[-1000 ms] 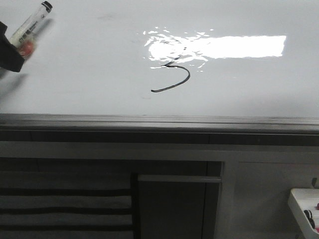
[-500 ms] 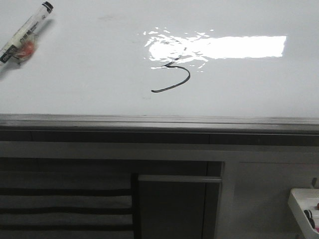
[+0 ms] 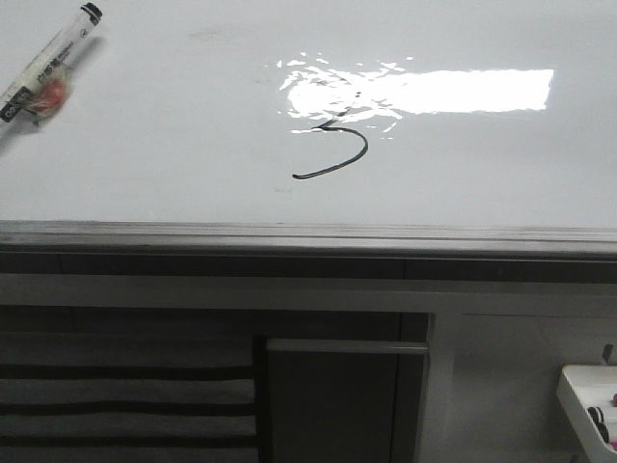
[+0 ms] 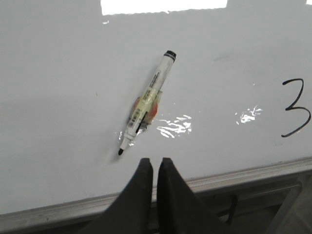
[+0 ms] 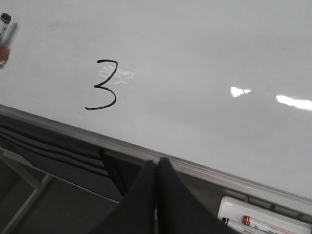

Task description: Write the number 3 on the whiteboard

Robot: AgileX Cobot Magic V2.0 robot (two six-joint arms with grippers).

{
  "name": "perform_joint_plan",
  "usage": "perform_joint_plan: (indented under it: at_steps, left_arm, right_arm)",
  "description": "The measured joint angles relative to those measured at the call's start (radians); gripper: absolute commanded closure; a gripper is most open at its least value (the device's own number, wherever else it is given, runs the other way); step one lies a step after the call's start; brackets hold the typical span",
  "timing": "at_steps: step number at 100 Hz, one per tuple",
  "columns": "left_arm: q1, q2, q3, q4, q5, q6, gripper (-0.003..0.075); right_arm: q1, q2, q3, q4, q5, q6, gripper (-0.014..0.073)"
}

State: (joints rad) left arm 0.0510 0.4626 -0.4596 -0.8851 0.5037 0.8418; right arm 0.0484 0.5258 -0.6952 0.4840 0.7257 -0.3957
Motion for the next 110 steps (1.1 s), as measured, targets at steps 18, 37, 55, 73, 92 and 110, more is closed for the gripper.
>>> perform_joint_plan:
  at_steps: [18,37,55,73,92,110]
  left_arm:
    - [-0.020,-0.007,0.040,-0.006,-0.013,0.000,0.0739]
    - [-0.034,-0.188,0.138,-0.012,-0.075,0.000,0.0739]
    - [-0.030,-0.402,0.251,0.072,-0.211,0.000,0.0739]
    - [-0.030,-0.469,0.342,0.197,-0.293,-0.106,0.0739]
    - [-0.038,-0.469,0.387,0.640,-0.286,-0.598,0.0739]
    - [-0.080,-0.469,0.465,0.771,-0.366,-0.689,0.0739]
  right_arm:
    - [0.000,0.000,0.000,0.000,0.008,0.002,0.0672]
    - [0.000,0.000,0.000,0.000,0.010,0.002,0.0672]
    - [0.000,0.000,0.000,0.000,0.010,0.002,0.0672]
    - [0.000,0.000,0.000,0.000,0.010,0.002,0.0672]
    - [0.000,0.000,0.000,0.000,0.010,0.002,0.0672]
    - [0.000,0.000,0.000,0.000,0.010,0.002,0.0672]
